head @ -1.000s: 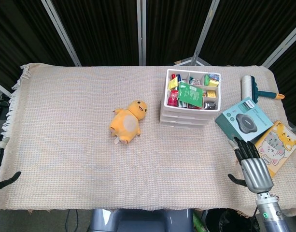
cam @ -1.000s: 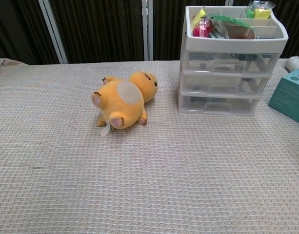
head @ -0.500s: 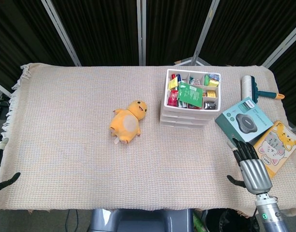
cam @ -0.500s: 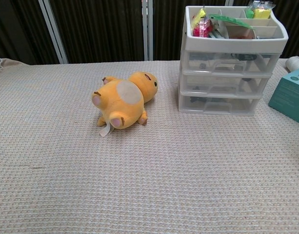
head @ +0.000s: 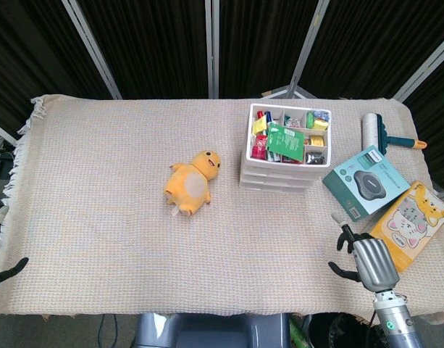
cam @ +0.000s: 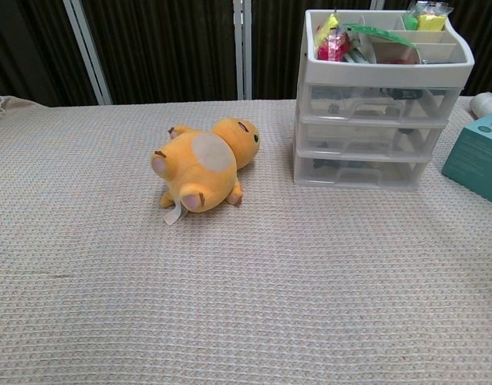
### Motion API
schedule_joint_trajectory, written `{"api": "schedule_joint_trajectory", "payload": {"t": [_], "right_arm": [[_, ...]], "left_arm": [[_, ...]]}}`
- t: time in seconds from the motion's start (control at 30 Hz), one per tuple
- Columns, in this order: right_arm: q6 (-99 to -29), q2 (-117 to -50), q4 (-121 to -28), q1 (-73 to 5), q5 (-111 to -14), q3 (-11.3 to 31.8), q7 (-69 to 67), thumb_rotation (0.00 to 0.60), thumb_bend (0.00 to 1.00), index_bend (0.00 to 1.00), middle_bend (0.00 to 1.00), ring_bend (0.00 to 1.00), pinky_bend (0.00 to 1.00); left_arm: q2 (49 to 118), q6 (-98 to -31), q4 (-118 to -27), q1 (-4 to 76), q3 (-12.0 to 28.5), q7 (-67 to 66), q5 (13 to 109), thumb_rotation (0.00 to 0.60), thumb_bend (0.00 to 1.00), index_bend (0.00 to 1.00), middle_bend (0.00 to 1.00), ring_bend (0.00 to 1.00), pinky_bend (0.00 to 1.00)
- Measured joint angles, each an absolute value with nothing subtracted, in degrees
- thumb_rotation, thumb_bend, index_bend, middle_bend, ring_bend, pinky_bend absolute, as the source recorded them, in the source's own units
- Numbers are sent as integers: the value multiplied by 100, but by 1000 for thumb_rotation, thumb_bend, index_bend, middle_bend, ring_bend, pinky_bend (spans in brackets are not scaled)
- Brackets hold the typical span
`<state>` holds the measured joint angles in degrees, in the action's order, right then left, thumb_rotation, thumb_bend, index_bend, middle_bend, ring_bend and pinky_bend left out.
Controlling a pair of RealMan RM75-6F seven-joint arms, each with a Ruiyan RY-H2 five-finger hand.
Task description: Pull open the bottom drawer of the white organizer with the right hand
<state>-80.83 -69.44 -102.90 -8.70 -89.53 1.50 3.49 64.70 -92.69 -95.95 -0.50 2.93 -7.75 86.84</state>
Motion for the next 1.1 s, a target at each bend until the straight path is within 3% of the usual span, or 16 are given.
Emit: {"api": "schedule_joint_trajectory", "payload": {"t": [0.23,0.5,0.77,1.1], "right_arm": [[-7448,-7019,-11192,-1108,-8426,238,-212,600,230,162,796,848,696],[-6542,-7230,-11810,-1610,-6876,664,-543,600,230,161,796,848,696],[-5719,-7468,-11897,-2177,-5031,1210,-889,600,231,160,795,848,696],[-4025,-7538,-11298,-3033,-2565,1920,-1957,600,236,131,795,848,696]], "left_arm": [[6454,-9342,-9582,-61,334,-715,8689,600,60,0,0,0,0],[6445,-9446,-9540,-94,385,-578,8687,600,60,0,0,0,0],[6520,-9619,-9475,-125,468,-702,8672,600,60,0,0,0,0],[6506,-9590,-9463,-118,498,-629,8634,600,60,0,0,0,0]]}}
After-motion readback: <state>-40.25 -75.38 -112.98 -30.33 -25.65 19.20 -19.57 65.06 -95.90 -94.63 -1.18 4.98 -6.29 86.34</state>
